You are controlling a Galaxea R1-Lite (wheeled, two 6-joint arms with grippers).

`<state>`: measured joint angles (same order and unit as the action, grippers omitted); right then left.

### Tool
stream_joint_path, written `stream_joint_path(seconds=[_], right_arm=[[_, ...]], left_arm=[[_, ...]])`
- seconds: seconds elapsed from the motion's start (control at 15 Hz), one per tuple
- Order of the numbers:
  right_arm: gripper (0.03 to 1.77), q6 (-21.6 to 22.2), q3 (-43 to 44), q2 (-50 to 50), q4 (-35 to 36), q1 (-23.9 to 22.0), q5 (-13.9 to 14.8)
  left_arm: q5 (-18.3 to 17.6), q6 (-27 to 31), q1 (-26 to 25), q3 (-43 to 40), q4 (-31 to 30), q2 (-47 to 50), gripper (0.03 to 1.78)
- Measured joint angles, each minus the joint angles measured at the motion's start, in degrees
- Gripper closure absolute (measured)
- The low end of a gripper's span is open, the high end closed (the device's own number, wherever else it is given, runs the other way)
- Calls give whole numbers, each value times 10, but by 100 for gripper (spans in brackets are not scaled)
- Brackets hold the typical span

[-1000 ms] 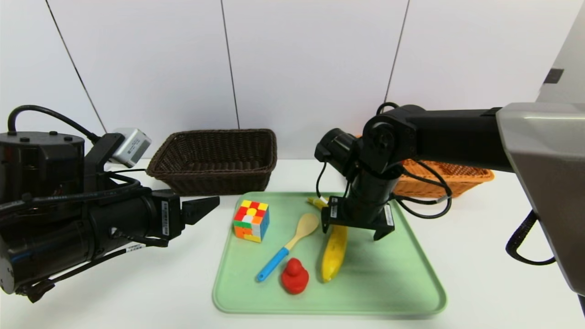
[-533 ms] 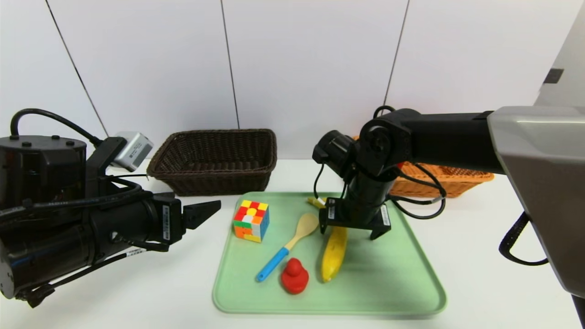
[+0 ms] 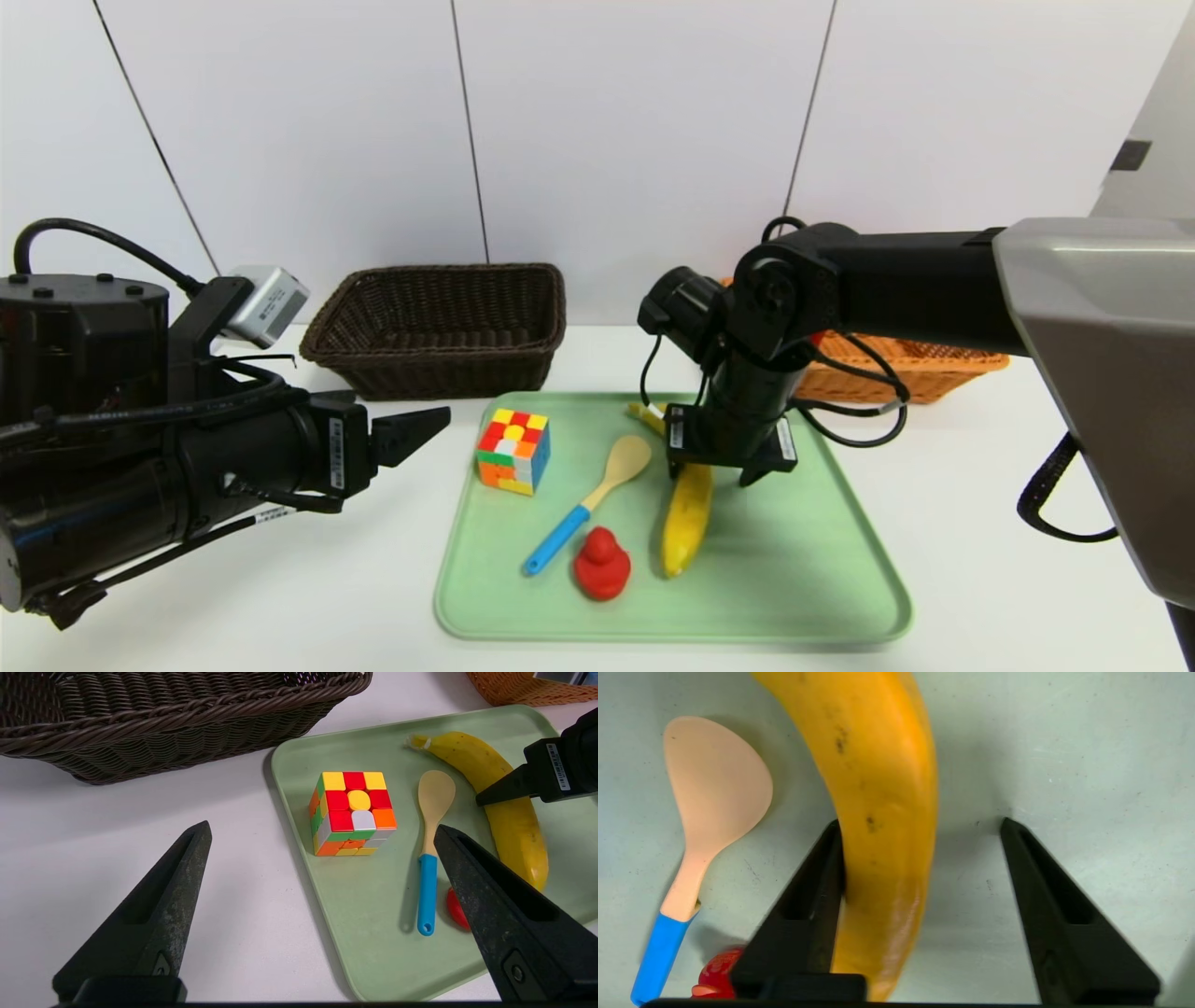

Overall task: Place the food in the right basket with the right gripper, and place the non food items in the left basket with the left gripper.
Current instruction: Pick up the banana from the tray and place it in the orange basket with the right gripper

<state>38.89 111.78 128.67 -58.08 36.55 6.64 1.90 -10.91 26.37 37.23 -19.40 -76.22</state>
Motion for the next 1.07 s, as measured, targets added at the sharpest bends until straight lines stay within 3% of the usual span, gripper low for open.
stream_joint_path(seconds=[0.13,0.27,0.53,0.8,1.07], right_arm=[[96,-1,0,0,0,0,0],[135,-1,0,-1,-2,0,0],[135,0,0,-9,-4,-3,2],[135,-2,0,-32,-2,-7,28],[135,-24,0,-103,11,-5,23]], left_arm=[[0,0,0,1,0,0,12],[0,0,0,2,0,0,12],[0,1,0,2,0,0,12],[2,2,5,4,1,0,12],[2,1,7,15,5,0,12]])
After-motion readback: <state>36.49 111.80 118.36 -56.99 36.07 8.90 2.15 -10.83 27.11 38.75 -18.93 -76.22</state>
